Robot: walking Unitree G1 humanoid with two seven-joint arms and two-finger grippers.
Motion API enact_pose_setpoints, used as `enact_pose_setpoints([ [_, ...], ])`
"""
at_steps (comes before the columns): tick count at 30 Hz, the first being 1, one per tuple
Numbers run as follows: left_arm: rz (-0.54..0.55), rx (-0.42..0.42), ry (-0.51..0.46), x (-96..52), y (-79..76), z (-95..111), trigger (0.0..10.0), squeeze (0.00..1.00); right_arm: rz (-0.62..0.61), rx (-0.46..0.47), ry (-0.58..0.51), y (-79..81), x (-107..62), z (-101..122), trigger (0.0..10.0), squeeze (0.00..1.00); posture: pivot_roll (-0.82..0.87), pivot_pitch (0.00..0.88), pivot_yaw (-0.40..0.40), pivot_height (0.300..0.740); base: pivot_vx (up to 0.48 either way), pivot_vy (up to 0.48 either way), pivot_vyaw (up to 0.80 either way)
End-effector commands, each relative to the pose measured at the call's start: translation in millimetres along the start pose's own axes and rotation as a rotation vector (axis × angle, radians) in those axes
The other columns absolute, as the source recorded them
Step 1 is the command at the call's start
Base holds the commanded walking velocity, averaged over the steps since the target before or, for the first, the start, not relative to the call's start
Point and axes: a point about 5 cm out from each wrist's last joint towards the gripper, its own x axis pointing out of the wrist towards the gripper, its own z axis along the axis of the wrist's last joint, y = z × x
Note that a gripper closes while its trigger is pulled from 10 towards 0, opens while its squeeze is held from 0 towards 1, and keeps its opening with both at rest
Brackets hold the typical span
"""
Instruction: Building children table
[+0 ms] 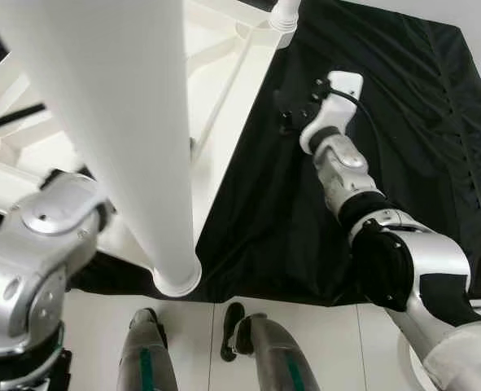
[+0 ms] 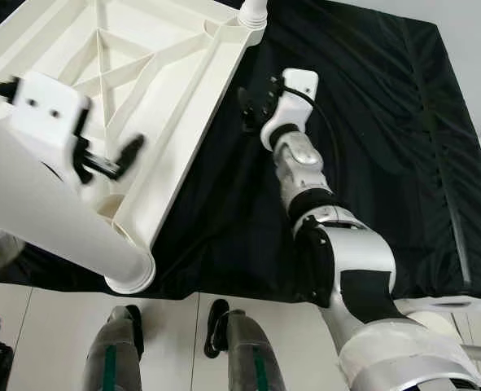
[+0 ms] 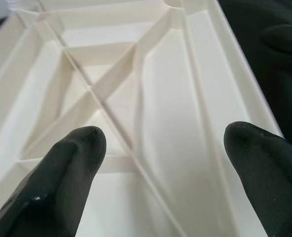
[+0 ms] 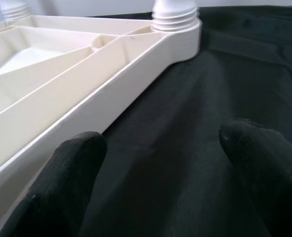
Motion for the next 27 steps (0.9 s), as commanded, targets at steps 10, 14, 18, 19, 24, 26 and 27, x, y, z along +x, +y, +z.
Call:
enact_pose_setpoints([
  [10, 0.108, 0.129, 0.091, 17.7, 41.3, -34.6, 10.0, 0.00, 0.074, 0.013, -0.123, -2.9, -18.2, -4.6, 10.0, 0.00, 0.22, 0.199, -0.157, 0.740, 0.000, 0.000, 0.00],
  [14, 0.147, 0.143, 0.141, 23.2, 51.2, -48.6, 10.0, 0.00, 0.075, 0.058, -0.153, 5.9, -13.2, 0.1, 10.0, 0.00, 0.23, 0.195, -0.164, 0.740, 0.000, 0.000, 0.00],
  [18, 0.197, 0.182, 0.195, 32.9, 57.6, -68.9, 10.0, 0.00, 0.063, 0.134, -0.173, 16.7, -3.5, 8.4, 10.0, 0.00, 0.21, 0.190, -0.187, 0.740, 0.000, 0.000, 0.00],
  [19, 0.211, 0.192, 0.194, 35.1, 59.3, -72.0, 10.0, 0.00, 0.057, 0.151, -0.173, 19.6, -0.8, 10.8, 10.0, 0.00, 0.21, 0.190, -0.188, 0.740, 0.000, 0.000, 0.00],
  [24, 0.203, 0.190, 0.194, 41.6, 60.0, -74.8, 10.0, 0.00, -0.009, 0.191, -0.142, 31.9, 10.9, 18.1, 10.0, 0.00, 0.19, 0.185, -0.206, 0.740, 0.000, 0.000, 0.00],
  [26, 0.165, 0.192, 0.206, 45.7, 57.7, -76.1, 10.0, 0.00, -0.047, 0.191, -0.099, 39.6, 16.9, 19.8, 10.0, 0.00, 0.19, 0.184, -0.208, 0.740, 0.000, 0.000, 0.00],
  [27, 0.167, 0.194, 0.210, 47.7, 57.0, -76.1, 10.0, 0.00, -0.067, 0.181, -0.062, 45.2, 20.2, 19.2, 10.0, 0.00, 0.19, 0.180, -0.207, 0.740, 0.000, 0.000, 0.00],
])
